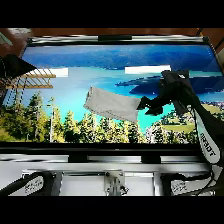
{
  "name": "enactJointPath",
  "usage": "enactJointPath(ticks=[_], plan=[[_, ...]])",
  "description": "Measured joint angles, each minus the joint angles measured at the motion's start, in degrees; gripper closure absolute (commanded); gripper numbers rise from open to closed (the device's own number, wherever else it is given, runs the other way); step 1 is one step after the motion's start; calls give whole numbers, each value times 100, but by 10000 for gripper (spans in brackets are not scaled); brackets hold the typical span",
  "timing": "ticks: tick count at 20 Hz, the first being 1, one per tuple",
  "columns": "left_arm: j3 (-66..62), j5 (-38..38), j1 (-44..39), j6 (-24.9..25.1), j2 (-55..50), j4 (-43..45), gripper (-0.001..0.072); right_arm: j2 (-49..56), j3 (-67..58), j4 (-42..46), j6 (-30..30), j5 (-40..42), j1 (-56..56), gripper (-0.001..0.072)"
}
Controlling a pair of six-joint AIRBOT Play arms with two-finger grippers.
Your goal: Fold the shirts.
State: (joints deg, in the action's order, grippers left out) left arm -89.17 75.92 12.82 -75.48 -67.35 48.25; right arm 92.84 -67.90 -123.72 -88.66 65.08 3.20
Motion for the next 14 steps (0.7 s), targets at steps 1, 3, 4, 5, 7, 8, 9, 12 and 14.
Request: enactJointPath(ticks=[1, 3, 4, 5, 7, 8, 9, 12, 14], plan=[[0, -2, 0, 0, 0, 0, 673, 66, 70, -118, -44, -76, 50, 91], [0, -2, 0, -2, 0, 0, 673, 203, 155, -393, -142, -232, 146, 261], [0, -2, 0, -4, 0, 0, 673, 258, 179, -492, -190, -372, 205, 475], [0, -2, 0, -9, 0, 0, 673, 310, 197, -533, -212, -487, 262, 628], [0, -2, 0, -20, 0, 0, 673, 356, 109, -704, -339, -726, 310, 635], [0, 0, 0, -20, 0, 2, 673, 369, 0, -748, -431, -804, 321, 635], [0, 0, 0, -20, 0, 0, 673, 376, -166, -800, -538, -839, 319, 635], [0, -17, 0, -22, -9, 0, 673, 396, -957, -911, -706, -1163, 190, 635], [0, -28, 0, -22, -42, 2, 673, 400, -1554, -944, -684, -1491, 4, 635]])
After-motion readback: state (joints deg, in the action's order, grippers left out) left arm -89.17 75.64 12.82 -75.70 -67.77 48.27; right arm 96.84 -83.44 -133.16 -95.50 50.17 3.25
